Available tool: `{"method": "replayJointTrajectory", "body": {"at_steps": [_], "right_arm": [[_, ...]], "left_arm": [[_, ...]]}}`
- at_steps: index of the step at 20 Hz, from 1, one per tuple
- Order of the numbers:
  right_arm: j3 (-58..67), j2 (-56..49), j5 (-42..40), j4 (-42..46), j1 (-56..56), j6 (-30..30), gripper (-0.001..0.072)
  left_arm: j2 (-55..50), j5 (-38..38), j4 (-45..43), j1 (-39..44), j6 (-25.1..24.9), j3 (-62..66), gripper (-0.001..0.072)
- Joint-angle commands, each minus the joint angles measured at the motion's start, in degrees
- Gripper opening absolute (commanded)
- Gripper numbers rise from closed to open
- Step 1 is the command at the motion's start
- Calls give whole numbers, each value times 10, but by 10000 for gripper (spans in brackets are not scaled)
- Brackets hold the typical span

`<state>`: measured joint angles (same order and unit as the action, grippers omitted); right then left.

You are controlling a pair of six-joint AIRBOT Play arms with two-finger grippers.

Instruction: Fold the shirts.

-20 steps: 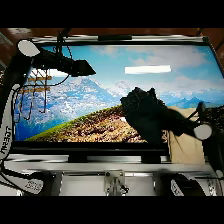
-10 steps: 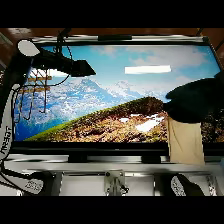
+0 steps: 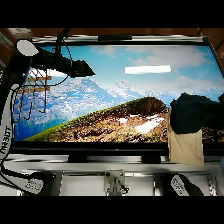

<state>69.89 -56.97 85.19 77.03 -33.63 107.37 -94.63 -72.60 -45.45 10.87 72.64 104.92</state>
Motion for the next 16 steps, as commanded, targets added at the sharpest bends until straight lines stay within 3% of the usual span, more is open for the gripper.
{"method": "replayJointTrajectory", "body": {"at_steps": [1, 6, 9, 10, 11, 12, 16], "right_arm": [[-26, 7, 125, 53, -4, -20, 93], [-206, 72, 125, 73, -4, -16, 93], [-313, 99, 84, 154, -4, -7, 102], [-328, 99, 73, 171, -4, -5, 208], [-332, 99, 57, 178, -4, -8, 517], [-325, 99, 43, 177, -4, -14, 636], [-188, 99, 1, 178, -4, -77, 635]], "left_arm": [[0, 0, 0, 0, -2, 1, 504], [0, 1, 0, -5, -7, 1, 504], [0, 1, 0, -9, -7, 1, 504], [0, 1, 0, -9, -7, 1, 504], [0, 1, 0, -10, -7, 1, 504], [-1, 1, 0, -10, -7, 1, 504], [-2, 1, 0, -10, -17, 1, 504]]}}
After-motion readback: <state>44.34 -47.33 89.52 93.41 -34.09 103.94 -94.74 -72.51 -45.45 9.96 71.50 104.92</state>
